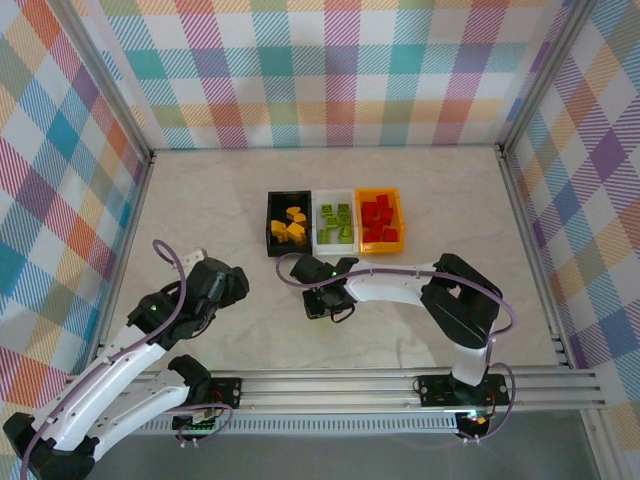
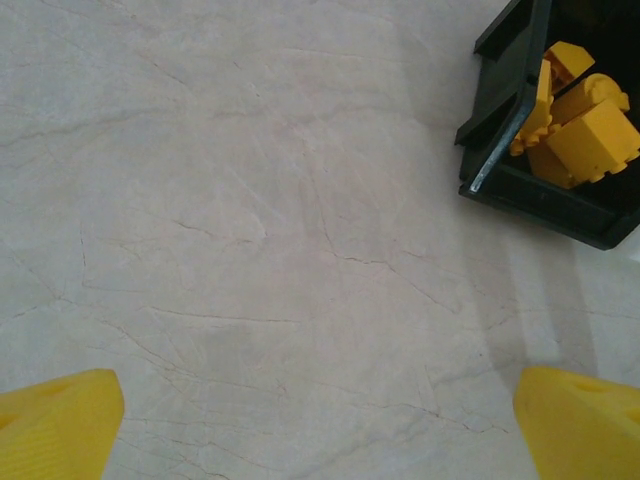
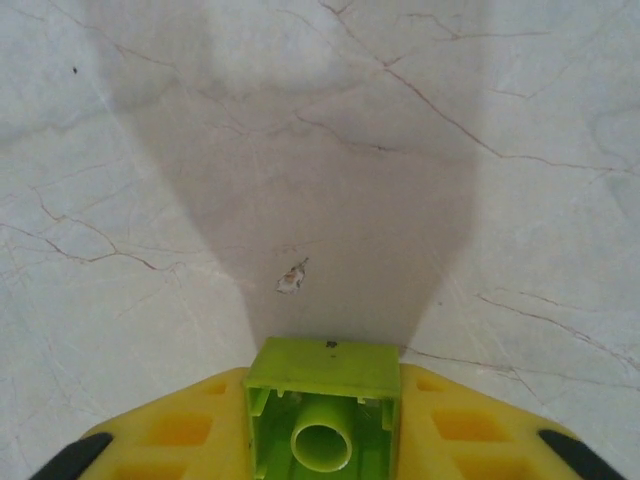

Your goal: Sort the legos into containers by color

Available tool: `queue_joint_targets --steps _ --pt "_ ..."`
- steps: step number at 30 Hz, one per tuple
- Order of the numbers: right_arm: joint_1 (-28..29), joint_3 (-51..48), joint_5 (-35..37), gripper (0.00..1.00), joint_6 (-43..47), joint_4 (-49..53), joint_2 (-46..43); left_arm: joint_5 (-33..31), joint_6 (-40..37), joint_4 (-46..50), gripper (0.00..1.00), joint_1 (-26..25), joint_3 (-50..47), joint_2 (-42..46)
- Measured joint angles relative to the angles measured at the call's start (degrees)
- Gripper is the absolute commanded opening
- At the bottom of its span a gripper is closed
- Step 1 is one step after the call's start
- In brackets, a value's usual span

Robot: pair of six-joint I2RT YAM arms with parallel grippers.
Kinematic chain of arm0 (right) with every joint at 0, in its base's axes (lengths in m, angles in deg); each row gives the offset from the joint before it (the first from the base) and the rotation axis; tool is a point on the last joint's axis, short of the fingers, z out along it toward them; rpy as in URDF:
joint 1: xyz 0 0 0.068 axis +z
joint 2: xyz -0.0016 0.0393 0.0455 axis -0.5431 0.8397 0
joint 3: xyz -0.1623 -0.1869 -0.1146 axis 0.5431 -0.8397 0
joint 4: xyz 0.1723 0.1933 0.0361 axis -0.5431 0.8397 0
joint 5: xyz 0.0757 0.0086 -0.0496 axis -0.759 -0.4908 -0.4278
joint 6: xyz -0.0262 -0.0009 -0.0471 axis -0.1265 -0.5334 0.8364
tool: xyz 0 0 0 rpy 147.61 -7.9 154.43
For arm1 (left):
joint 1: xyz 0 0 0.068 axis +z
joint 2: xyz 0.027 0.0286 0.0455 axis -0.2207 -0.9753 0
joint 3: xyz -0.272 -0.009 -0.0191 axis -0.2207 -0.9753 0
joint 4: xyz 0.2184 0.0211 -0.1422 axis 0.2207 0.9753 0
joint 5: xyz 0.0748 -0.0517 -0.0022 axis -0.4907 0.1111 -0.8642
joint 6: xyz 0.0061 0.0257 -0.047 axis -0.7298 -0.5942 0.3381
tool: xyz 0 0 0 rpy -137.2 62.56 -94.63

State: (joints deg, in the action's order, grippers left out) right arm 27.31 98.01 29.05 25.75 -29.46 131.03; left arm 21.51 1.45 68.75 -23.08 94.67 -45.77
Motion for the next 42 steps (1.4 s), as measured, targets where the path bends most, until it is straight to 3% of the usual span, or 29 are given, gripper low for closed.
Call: queue_joint_targets --steps 6,11,16,18,21,26,31,36,42 --pt "-2.54 3.74 2.16 0.28 2.56 2.56 -1.07 0.00 -0.04 -0.59 1.00 0.00 0.24 -0.81" --pt "-11.10 11.85 3.15 0.29 6.43 2.80 -4.35 -0.02 -0.09 -3.30 1.00 0.00 0.26 -0.72" --pt "-18.82 19.54 2.38 0.34 9.44 0.59 -2.03 -0.44 -0.11 -6.43 1.00 0.00 -0.07 0.39" --pt "-20.65 22.12 1.95 0.41 10.34 -0.15 0.94 -0.70 -0.17 -7.61 1.00 0.00 -0.22 0.94" --pt "-22.03 25.79 1.27 0.67 11.61 -0.55 6.36 -0.94 -0.50 -9.31 1.00 0.00 -0.35 1.20" --pt "-22.38 26.34 0.66 0.76 13.84 -1.07 8.13 -3.28 -0.55 -10.93 1.00 0.00 -0.33 -0.39" --pt "-22.36 17.51 2.10 0.86 15.32 -5.60 -4.44 -7.87 -2.10 -14.08 1.00 0.00 -0.31 -4.00" --pt "-22.36 10.05 5.84 0.97 16.87 -9.22 -19.19 -14.19 -9.44 -23.30 1.00 0.72 -0.20 -9.90" --pt "-22.36 0.00 12.02 1.00 16.83 -11.04 -27.04 -14.32 -22.36 -39.69 1.00 11.39 0.17 -22.69"
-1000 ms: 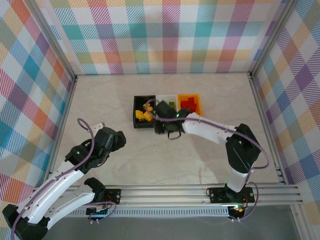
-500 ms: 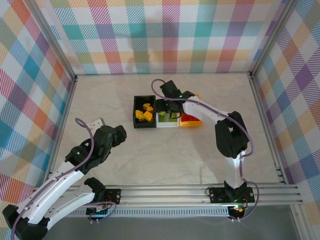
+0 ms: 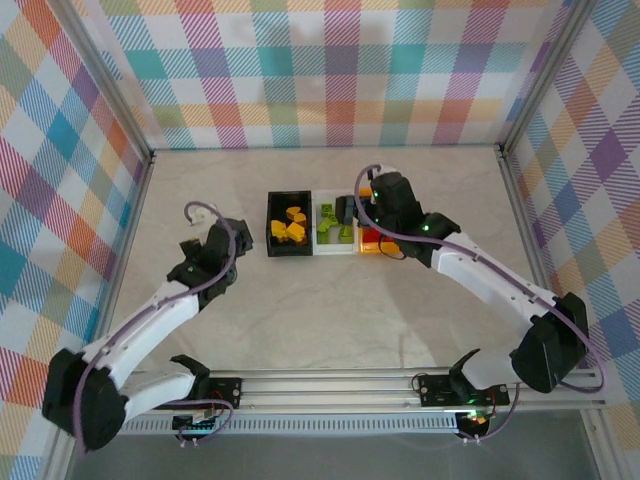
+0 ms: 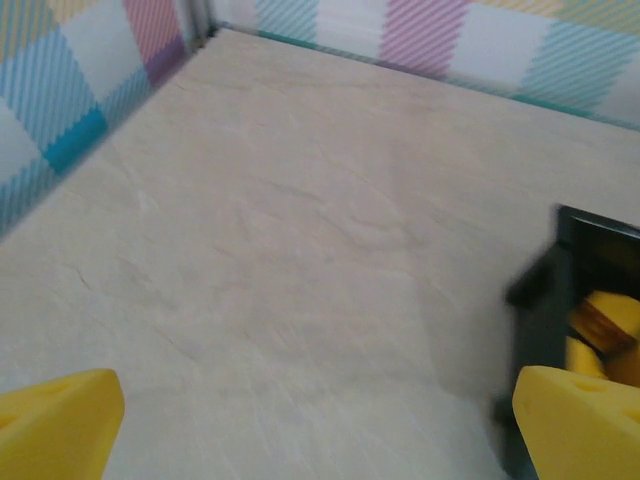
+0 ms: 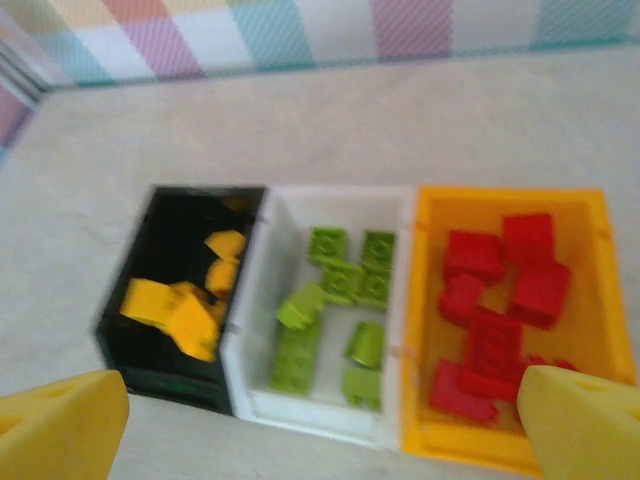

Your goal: Sort the legos into containers by color

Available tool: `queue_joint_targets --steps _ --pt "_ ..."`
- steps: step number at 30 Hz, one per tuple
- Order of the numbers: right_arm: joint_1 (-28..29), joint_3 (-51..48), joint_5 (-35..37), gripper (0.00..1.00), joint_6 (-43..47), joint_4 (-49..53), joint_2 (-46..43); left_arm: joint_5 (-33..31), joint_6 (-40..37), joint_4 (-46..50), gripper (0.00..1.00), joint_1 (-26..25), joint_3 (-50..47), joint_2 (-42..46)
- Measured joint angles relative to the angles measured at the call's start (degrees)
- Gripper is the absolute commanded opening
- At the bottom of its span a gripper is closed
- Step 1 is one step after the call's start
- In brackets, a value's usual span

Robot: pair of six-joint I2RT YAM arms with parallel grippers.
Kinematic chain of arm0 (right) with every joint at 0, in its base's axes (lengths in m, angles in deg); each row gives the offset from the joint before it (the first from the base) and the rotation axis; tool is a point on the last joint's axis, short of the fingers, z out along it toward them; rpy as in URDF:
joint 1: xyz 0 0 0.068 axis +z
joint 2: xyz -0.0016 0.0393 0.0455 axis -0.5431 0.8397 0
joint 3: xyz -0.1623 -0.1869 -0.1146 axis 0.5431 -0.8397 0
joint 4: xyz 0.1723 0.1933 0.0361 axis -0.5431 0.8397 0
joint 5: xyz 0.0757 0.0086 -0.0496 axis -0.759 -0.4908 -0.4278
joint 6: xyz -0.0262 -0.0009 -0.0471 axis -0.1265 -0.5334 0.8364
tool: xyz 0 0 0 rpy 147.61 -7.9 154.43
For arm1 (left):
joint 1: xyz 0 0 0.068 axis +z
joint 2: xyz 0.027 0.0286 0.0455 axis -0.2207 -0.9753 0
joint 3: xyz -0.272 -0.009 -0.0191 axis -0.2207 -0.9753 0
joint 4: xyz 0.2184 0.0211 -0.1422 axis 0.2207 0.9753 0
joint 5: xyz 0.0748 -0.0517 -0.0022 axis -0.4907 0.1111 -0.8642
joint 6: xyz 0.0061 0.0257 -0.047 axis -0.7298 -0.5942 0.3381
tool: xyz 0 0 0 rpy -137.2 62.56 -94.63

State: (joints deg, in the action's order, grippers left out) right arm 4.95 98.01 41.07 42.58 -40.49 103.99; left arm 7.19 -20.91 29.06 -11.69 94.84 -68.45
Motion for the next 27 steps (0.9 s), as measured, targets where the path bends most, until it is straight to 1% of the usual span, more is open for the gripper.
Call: queue_joint_targets --steps 2,5,8,11,16,19,21,24,26,27 --pt "0.00 -4.61 1.42 1.00 -0.02 -0.22 -1.62 -0.24 -4.66 -5.73 1.00 4.02 -0.02 -5.20" --pt "-0.02 -10.16 2.91 1.00 0.00 -0.70 -4.11 -0.52 -10.16 -12.39 1.00 7.69 -0.02 -12.13" --pt "-0.26 -12.70 6.16 1.00 -1.36 -0.52 -6.36 1.40 -14.69 -17.46 1.00 9.90 -0.04 -18.67" --pt "-1.16 -13.53 9.97 1.00 -2.62 0.00 -8.37 3.50 -18.56 -22.12 1.00 10.49 -0.55 -22.62" --pt "-4.55 -19.04 12.26 1.00 -2.40 -1.46 -15.08 7.98 -22.23 -31.36 1.00 11.15 -4.55 -25.46" --pt "-6.91 -23.71 11.47 1.00 -0.17 -4.61 -19.76 10.14 -23.10 -38.34 1.00 11.56 -10.23 -25.55" --pt "-8.66 -26.03 10.49 1.00 1.60 -6.91 -22.05 12.52 -23.26 -41.05 1.00 12.39 -13.22 -25.51" --pt "-12.09 -28.48 9.25 1.00 4.59 -11.30 -23.63 18.93 -23.19 -43.41 1.00 15.63 -14.75 -25.51" --pt "-14.93 -30.03 9.16 1.00 7.04 -15.32 -23.69 23.82 -23.30 -49.46 1.00 18.05 -16.63 -25.55" --pt "-16.17 -30.91 9.27 1.00 8.28 -17.38 -23.69 25.27 -23.41 -51.93 1.00 18.62 -17.86 -25.49"
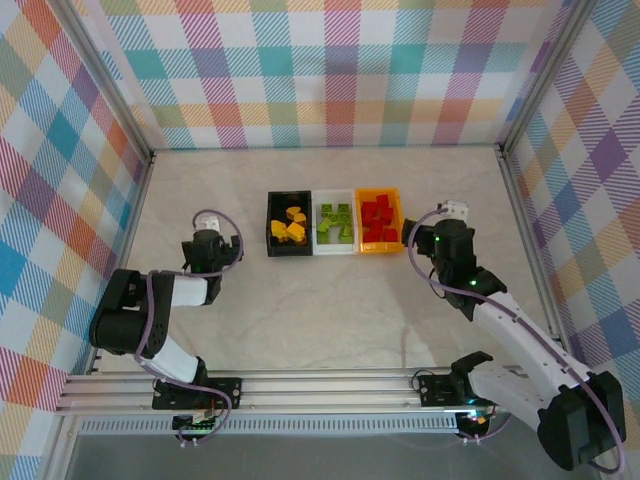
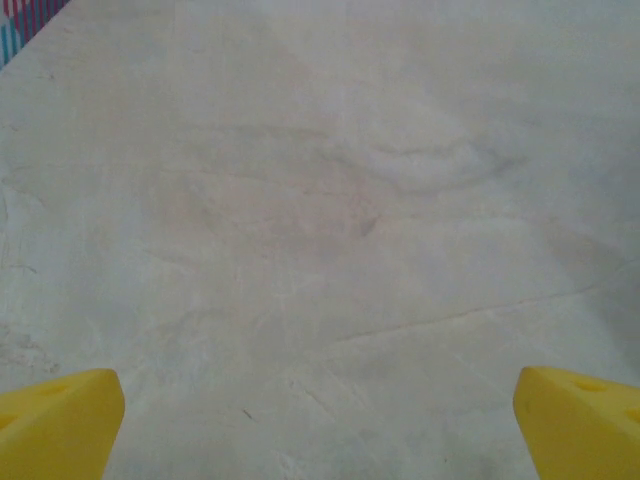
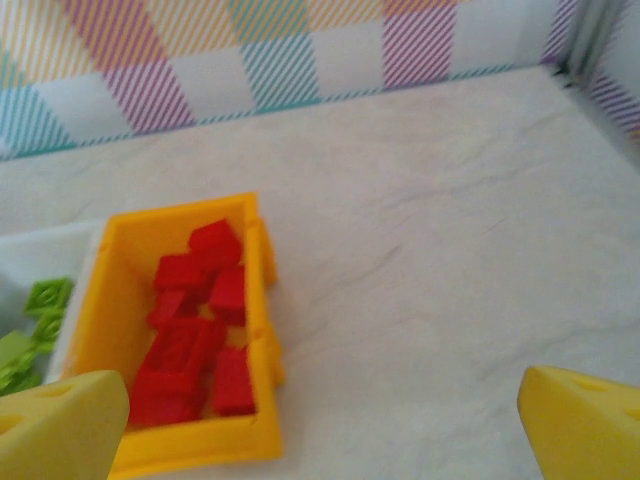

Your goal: Sort the legos into containers by color

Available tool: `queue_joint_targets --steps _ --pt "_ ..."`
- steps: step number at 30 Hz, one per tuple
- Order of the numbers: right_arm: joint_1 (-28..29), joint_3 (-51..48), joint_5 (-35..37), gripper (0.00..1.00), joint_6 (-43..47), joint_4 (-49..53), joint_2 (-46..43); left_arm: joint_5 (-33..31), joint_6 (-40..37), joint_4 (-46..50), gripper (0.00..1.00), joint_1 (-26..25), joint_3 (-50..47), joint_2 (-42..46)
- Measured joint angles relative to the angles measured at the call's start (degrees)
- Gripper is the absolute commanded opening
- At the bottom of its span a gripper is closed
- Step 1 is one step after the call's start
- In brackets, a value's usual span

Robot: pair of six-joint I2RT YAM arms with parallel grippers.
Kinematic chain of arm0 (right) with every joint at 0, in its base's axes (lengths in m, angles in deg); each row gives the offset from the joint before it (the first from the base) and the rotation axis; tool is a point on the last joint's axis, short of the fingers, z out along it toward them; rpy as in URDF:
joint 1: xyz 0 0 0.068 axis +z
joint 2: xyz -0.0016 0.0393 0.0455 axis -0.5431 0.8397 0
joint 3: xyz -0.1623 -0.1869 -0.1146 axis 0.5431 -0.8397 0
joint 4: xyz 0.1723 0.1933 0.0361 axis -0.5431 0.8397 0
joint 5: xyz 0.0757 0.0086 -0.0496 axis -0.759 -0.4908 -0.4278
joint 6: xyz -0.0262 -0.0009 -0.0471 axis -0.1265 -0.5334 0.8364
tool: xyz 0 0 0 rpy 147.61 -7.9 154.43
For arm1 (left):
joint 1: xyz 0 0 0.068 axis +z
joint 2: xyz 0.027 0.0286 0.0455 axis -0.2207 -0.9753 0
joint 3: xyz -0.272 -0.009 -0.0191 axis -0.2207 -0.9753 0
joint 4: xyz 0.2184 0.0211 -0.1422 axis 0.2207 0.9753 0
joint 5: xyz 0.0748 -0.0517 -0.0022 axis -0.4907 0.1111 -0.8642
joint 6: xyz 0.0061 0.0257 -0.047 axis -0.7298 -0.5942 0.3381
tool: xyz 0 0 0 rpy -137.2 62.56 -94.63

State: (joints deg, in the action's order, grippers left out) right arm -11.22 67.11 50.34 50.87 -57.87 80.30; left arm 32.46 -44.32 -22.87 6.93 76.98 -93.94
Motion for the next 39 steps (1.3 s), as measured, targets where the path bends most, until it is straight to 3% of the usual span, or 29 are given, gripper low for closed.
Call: queue_joint_targets --steps 6,14,21,39 --pt "-10.01 -6.45 -1.70 1.00 6.67 -12.26 1.99 1.22 0.72 -3.58 1.00 0.50 -1.88 -0.04" --pt "-19.45 -13.81 -15.06 1.00 11.63 -30.42 19.82 1.25 0.87 -5.05 1.00 0.50 -1.88 -0.04" --pt "-20.28 -14.40 -19.89 1.00 12.02 -45.27 32.94 1.25 0.87 -5.14 1.00 0.50 -1.88 -0.04" --pt "-20.28 -14.34 -20.24 1.00 12.04 -48.83 33.57 1.25 0.87 -5.14 1.00 0.50 -1.88 -0.04"
